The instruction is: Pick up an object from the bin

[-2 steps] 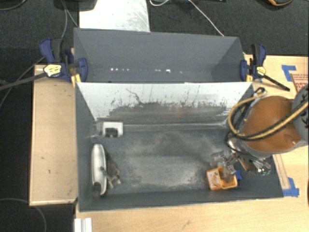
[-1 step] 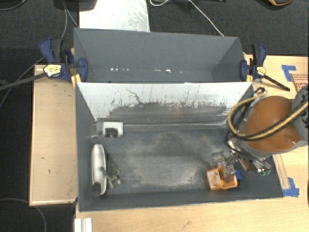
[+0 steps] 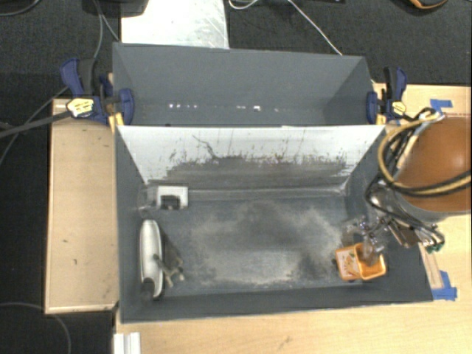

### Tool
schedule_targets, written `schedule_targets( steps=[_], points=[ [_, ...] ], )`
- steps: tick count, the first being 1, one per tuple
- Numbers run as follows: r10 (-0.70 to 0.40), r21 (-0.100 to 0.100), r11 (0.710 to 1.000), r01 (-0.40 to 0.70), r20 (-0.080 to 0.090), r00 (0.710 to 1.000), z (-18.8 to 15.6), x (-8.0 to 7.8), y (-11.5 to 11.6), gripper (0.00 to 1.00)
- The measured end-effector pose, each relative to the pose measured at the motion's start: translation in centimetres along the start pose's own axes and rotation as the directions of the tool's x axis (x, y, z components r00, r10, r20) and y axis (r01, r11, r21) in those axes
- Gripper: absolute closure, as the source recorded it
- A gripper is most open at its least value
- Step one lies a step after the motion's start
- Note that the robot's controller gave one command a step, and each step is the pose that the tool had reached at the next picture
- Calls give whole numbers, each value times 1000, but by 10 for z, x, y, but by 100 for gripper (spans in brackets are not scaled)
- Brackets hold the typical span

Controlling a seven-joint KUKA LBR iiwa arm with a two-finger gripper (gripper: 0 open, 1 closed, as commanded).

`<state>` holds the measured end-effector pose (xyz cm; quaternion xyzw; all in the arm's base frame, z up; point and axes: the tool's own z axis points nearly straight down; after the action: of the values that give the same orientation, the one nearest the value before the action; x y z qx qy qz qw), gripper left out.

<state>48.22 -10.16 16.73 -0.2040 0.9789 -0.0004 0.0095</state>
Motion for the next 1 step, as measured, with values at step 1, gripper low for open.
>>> schedule_targets(
  steps=[1],
  points=[
    [33,4,999,-33,5,999,93,-7,11,100]
  ],
)
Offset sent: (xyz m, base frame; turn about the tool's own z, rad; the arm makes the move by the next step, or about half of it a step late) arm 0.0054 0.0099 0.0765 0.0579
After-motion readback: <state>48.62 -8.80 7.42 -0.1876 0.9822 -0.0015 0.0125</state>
